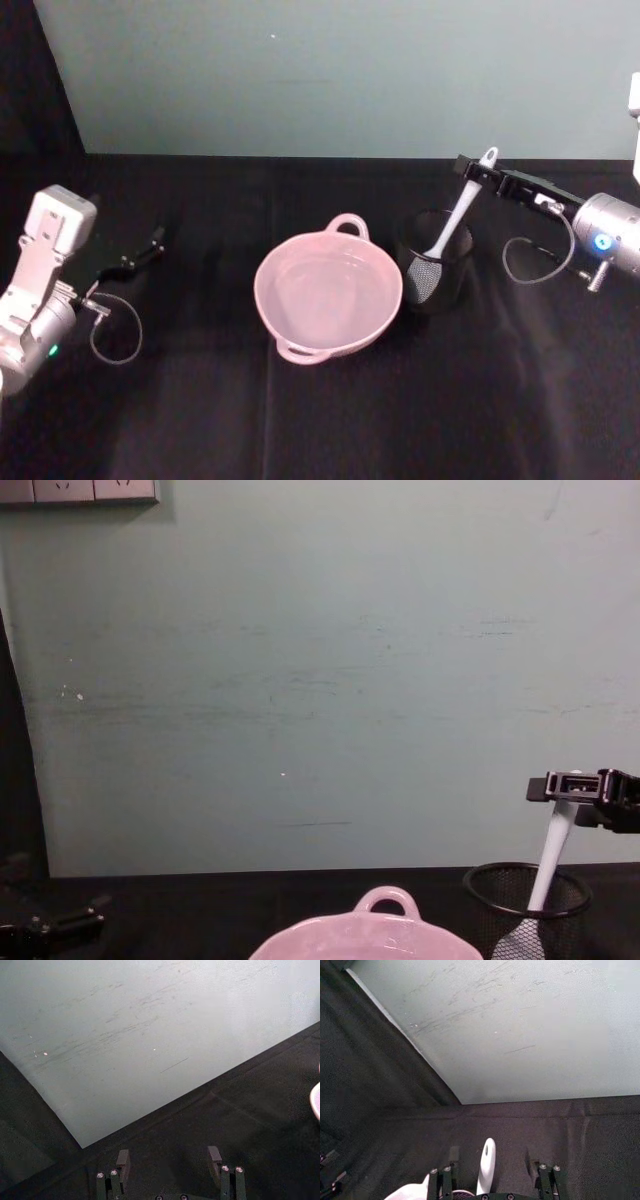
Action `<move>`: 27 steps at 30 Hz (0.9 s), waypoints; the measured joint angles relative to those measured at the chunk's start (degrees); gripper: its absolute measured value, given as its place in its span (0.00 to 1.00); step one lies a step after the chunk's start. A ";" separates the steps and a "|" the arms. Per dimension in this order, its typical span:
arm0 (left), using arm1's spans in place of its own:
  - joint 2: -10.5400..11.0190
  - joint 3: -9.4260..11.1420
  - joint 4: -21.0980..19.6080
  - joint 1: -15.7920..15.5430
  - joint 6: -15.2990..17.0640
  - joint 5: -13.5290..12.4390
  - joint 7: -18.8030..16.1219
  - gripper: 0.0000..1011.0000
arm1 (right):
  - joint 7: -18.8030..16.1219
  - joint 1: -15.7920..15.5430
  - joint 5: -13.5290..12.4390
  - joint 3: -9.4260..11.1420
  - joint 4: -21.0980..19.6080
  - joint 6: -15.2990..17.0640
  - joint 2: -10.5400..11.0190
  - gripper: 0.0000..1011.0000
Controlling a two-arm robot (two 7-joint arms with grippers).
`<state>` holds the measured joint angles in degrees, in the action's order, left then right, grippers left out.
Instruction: Use the one hand to pick up the spoon and stir the clear water in the bowl.
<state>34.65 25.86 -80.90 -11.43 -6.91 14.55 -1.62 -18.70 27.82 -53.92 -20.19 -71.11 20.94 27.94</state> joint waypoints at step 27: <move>0.00 0.00 0.00 0.00 0.00 0.00 0.00 1.00 | 0.03 -0.13 0.65 -0.42 -0.84 -0.50 0.56 0.13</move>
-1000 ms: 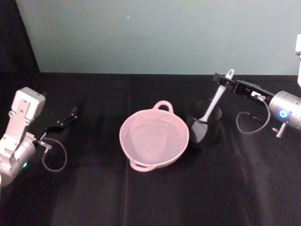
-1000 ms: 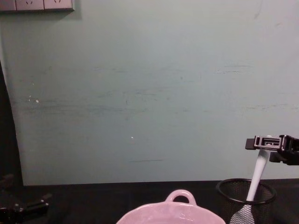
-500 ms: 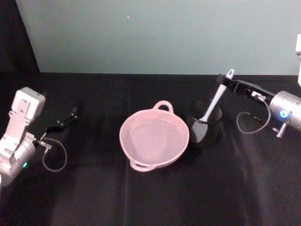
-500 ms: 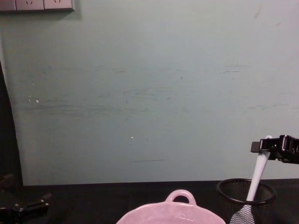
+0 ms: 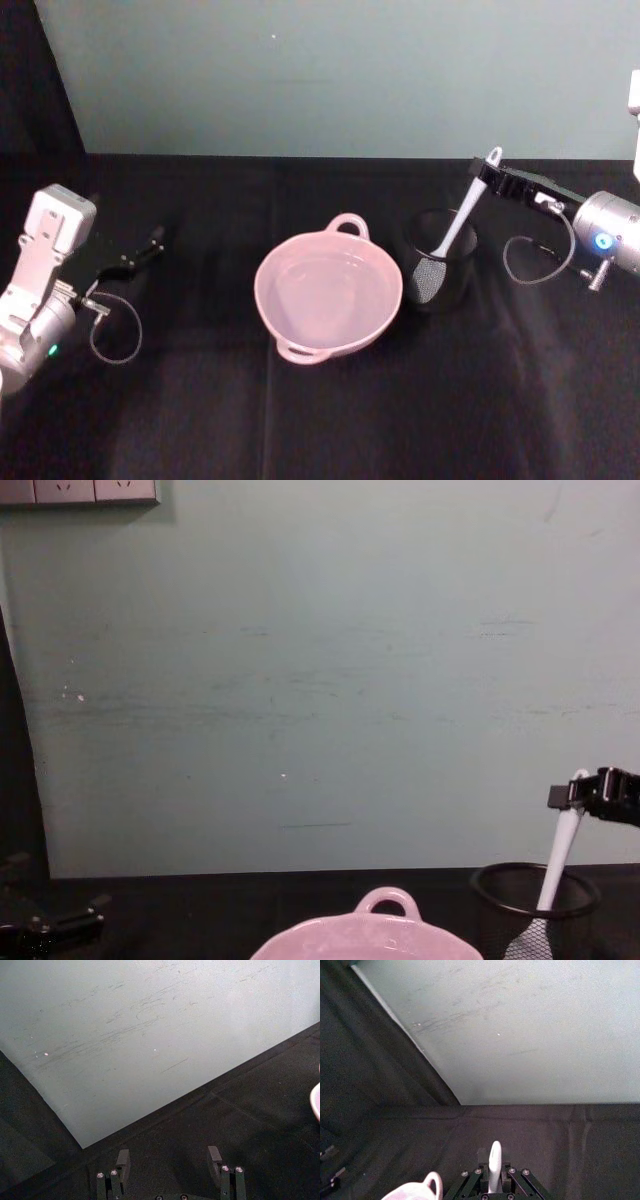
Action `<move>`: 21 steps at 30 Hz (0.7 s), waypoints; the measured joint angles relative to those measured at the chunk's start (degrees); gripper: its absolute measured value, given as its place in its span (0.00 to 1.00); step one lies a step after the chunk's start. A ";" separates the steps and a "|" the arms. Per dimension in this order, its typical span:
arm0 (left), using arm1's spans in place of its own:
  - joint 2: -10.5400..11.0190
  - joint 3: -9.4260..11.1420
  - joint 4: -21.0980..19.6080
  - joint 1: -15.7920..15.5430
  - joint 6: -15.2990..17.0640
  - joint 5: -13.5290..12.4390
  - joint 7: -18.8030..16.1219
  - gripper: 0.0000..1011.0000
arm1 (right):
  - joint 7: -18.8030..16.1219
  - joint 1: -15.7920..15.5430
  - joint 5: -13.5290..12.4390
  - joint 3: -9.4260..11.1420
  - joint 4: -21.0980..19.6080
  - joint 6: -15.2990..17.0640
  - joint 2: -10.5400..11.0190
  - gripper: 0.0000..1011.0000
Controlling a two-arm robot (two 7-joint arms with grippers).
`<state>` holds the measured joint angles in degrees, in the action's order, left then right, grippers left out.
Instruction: Use the one hand to pick up the spoon and stir the clear water in the bowl.
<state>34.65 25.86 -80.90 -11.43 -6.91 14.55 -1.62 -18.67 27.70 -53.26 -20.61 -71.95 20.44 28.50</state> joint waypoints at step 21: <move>0.00 0.00 0.00 0.00 0.00 0.00 0.00 1.00 | -2.53 0.71 4.95 -1.80 -14.67 -2.70 7.44 0.13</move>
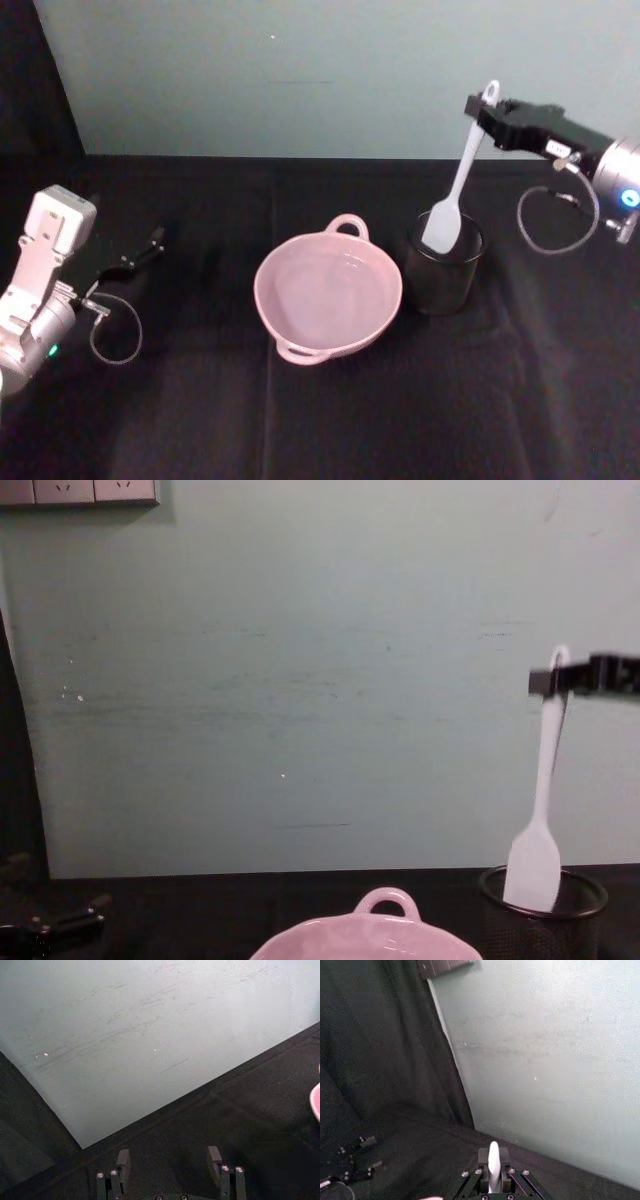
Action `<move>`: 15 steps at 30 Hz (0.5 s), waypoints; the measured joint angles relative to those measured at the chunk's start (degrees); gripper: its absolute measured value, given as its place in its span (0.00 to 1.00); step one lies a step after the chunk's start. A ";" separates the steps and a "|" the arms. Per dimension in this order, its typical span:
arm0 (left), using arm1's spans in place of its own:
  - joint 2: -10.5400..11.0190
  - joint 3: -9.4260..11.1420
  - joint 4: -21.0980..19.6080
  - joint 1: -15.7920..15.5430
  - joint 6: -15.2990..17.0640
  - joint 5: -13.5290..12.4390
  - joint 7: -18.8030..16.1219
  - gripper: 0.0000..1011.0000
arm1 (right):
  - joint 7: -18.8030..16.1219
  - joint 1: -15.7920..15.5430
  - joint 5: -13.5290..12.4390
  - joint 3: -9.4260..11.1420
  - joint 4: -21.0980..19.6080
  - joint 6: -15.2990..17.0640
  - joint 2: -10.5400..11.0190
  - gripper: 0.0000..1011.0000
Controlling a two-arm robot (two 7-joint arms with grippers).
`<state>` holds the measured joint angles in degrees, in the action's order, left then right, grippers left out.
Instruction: Use the one hand to pick up the spoon and stir the clear water in the bowl.
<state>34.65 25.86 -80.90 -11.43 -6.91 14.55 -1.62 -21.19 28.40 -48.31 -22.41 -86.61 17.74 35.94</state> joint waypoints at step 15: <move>0.00 0.00 0.00 0.00 0.00 0.00 0.00 1.00 | -1.91 3.30 -2.64 -0.99 -3.71 1.13 0.52 0.13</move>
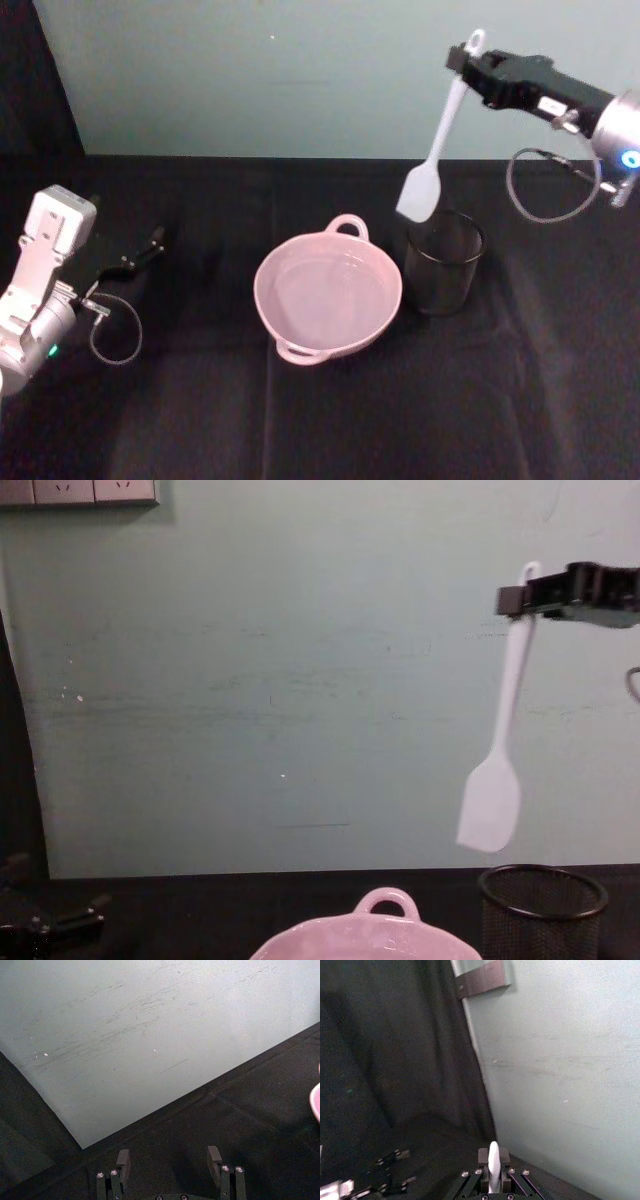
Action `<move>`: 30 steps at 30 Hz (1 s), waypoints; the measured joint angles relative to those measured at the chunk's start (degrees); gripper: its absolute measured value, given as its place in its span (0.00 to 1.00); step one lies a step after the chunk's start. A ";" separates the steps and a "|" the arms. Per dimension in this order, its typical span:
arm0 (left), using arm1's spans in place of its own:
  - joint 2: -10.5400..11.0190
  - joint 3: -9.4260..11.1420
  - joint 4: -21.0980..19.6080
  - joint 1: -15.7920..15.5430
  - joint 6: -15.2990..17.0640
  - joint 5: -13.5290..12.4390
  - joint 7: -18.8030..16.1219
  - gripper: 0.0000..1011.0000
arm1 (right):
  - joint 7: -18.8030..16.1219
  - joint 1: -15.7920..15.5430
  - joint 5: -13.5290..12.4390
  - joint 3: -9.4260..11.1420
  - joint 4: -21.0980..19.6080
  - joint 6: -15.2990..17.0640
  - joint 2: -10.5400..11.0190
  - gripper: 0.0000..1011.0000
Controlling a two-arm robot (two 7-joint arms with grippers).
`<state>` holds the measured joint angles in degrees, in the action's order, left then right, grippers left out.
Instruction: Use the one hand to pick up the spoon and stir the clear water in the bowl.
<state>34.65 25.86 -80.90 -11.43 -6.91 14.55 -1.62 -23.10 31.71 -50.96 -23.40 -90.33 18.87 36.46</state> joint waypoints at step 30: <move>0.00 0.00 0.00 0.00 0.00 0.00 0.00 1.00 | -8.88 1.78 15.29 -13.44 11.42 -15.90 -9.35 0.13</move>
<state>34.65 25.86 -80.90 -11.43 -6.91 14.55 -1.62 -31.98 33.48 -35.67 -36.84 -78.91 2.97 27.11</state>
